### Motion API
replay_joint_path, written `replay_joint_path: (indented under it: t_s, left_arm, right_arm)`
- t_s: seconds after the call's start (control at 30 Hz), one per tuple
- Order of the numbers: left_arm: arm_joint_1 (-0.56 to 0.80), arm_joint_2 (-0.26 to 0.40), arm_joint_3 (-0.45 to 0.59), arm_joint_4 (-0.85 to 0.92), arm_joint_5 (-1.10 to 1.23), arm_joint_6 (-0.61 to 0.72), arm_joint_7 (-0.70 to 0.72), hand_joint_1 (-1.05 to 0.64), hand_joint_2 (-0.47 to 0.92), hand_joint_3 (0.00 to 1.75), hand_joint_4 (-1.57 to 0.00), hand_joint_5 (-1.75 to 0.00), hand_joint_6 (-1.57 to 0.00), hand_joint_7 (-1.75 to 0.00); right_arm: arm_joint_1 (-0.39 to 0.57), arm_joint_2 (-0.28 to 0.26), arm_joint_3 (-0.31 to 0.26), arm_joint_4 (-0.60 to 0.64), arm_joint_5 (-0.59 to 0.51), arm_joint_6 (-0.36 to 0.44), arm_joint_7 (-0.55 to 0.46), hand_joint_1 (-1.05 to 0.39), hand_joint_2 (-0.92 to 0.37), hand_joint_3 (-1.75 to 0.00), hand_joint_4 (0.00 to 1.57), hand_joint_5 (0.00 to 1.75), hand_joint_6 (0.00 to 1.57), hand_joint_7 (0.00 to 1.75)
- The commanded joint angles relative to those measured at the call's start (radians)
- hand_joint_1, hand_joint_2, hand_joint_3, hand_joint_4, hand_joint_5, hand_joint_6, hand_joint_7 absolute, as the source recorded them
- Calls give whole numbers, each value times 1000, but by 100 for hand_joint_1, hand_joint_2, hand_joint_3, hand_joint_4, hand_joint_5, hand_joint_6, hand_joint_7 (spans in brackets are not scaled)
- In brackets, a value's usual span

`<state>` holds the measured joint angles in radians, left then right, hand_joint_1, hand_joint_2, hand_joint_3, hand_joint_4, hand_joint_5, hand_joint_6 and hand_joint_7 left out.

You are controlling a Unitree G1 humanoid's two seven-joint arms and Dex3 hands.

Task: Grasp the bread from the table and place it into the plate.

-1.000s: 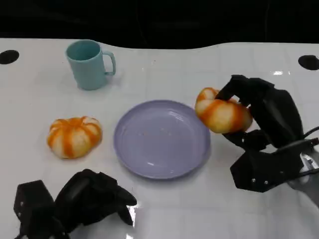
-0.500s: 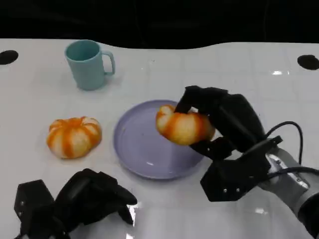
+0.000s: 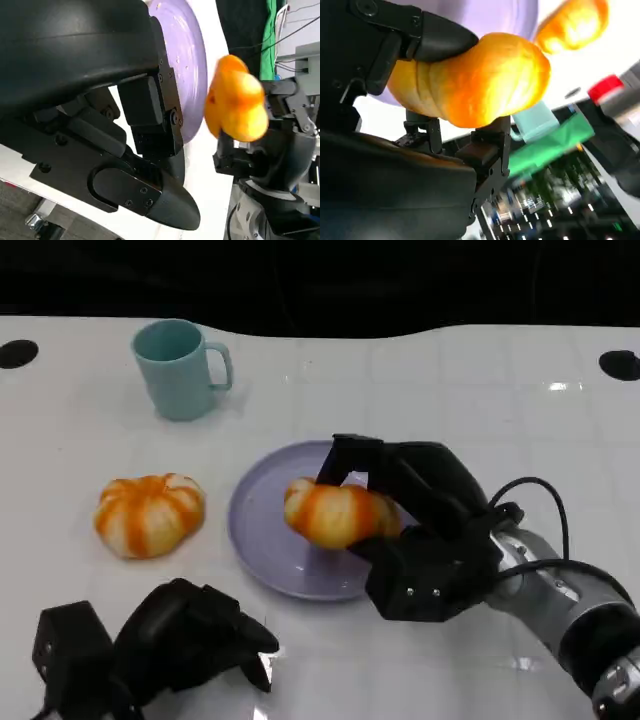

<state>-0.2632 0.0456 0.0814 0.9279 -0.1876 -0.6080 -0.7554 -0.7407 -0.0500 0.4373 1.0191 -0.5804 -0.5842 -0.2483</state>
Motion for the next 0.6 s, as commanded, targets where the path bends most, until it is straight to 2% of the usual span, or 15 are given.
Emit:
replay_joint_path:
  t_s: [0.03, 0.1, 0.13, 0.17, 0.2, 0.37, 0.6]
  left_arm:
    - [12, 10, 2, -13, -3, -6, 6, -105, 85, 0, -125, -91, -156, -3]
    - [12, 9, 2, -12, -5, -5, 4, -105, 85, 0, -125, -91, -156, -3]
    - [13, 9, 2, -14, -4, -3, 7, -105, 85, 0, -125, -91, -156, -3]
    - [13, 9, 2, -15, -3, -1, 9, -105, 85, 0, -125, -91, -157, -4]
    - [13, 8, 1, -15, -3, 0, 9, -105, 85, 0, -125, -91, -157, -4]
    - [17, 11, -4, -25, 8, 8, 23, -105, 85, 0, -127, -91, -157, -5]
    - [17, 10, -3, -22, -2, 1, 11, -105, 85, 0, -126, -89, -156, -5]
  right_arm:
    - [-9, -18, -19, -25, 42, 32, 103, -31, -56, -85, 43, 112, 50, 69]
    - [-4, -20, -23, -37, 50, 44, 137, -35, -71, -59, 35, 98, 43, 62]
    - [-3, -27, -22, -42, 55, 51, 170, -36, -75, -52, 34, 95, 42, 60]
    - [-2, -32, -21, -47, 57, 59, 197, -47, -85, -38, 22, 86, 31, 51]
    - [0, -36, -21, -53, 60, 66, 220, -53, -88, -34, 17, 82, 27, 47]
    - [19, -53, -27, -114, 70, 108, 300, -74, -92, -37, 6, 69, 17, 26]
    - [58, -79, -31, -212, 84, 149, 377, -83, -92, -43, 1, 59, 13, 16]
